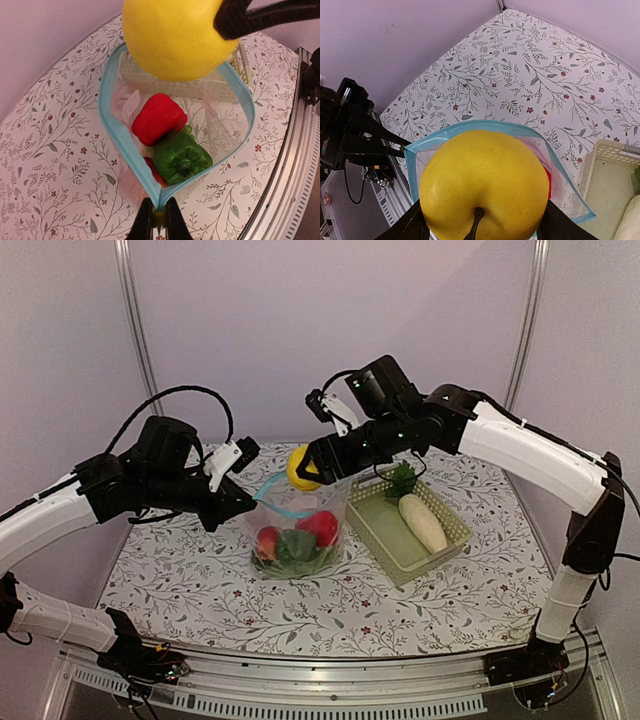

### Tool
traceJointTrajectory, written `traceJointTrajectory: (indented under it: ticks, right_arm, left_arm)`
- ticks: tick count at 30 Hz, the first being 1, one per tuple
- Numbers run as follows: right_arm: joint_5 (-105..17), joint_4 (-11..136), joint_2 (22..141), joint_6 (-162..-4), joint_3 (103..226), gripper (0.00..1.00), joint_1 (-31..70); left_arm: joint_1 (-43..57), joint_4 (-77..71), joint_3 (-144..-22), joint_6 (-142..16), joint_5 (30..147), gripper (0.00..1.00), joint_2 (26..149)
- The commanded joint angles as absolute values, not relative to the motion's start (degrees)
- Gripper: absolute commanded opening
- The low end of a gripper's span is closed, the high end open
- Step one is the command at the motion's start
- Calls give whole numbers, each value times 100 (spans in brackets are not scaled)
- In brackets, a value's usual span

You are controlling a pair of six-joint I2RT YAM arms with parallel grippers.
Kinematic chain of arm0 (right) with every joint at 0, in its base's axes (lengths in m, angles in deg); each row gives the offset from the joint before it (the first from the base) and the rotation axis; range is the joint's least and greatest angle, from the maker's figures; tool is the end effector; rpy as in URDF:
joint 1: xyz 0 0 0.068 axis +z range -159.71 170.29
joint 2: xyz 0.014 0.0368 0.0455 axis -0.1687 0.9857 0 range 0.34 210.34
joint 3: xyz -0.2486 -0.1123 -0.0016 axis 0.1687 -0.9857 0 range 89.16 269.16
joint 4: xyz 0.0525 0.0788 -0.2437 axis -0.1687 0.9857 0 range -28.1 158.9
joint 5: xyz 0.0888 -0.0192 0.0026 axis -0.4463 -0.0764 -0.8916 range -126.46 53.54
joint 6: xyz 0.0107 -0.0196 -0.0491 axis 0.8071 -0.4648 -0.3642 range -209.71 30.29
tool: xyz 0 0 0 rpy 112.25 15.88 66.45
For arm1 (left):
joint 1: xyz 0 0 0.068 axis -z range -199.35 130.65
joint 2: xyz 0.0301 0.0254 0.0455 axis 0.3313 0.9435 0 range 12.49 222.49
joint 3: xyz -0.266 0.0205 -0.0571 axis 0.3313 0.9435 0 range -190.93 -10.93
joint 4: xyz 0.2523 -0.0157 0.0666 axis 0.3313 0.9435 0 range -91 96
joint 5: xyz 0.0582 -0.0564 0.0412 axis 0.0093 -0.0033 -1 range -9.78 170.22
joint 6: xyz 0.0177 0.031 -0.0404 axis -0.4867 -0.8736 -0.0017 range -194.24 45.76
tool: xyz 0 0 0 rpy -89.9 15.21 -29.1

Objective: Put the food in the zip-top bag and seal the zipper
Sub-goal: Place the fake fruit in the bin.

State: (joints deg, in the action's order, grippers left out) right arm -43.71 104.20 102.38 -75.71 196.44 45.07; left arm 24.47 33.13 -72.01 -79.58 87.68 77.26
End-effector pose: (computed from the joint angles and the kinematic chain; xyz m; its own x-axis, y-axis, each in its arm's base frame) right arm 0.2273 0.3301 0.3879 -0.5473 -0.3593 -0.7559 -0.7586 0.5944 0.2668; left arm 0.1715 -0.1710 0.3294 -0.3696 0.4827 -0.7940 0.7984 0.6021 -0.0056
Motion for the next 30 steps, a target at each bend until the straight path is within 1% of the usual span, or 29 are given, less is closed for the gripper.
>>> traceJointTrajectory:
  ticks: [1, 4, 8, 14, 17, 19, 21, 23, 25, 30]
  right_arm:
    - [-4085, 11158, 10782, -7918, 20125, 68, 4662]
    - [-3818, 11530, 11064, -7956, 20402, 68, 4700]
    - [-3070, 12079, 11479, -7869, 20857, 69, 4707]
    - [-2694, 12402, 11743, -7789, 21157, 69, 4723]
    - [-2489, 12504, 11788, -7772, 21195, 73, 4717]
    - [-2543, 12507, 11800, -7782, 21197, 74, 4722]
    - [-2618, 12509, 11822, -7788, 21203, 76, 4715]
    - [-2642, 12509, 11837, -7786, 21207, 80, 4717]
    - [-2652, 12482, 11833, -7784, 21203, 86, 4719]
    - [-2681, 12268, 11641, -7792, 21099, 92, 4720]
  left_arm:
    - [2392, 3184, -7194, -7962, 8811, 0, 7658]
    - [2390, 3187, -7193, -7958, 8804, 0, 7656]
    - [2390, 3196, -7193, -7960, 8803, 0, 7654]
    - [2390, 3195, -7193, -7952, 8793, 0, 7656]
    - [2390, 3195, -7193, -7951, 8794, 0, 7656]
    - [2390, 3190, -7193, -7951, 8795, 0, 7656]
    - [2392, 3195, -7193, -7945, 8795, 0, 7670]
    - [2390, 3188, -7191, -7942, 8795, 0, 7666]
    - [2391, 3185, -7193, -7942, 8795, 0, 7665]
    - [2389, 3192, -7201, -7942, 8795, 0, 7674]
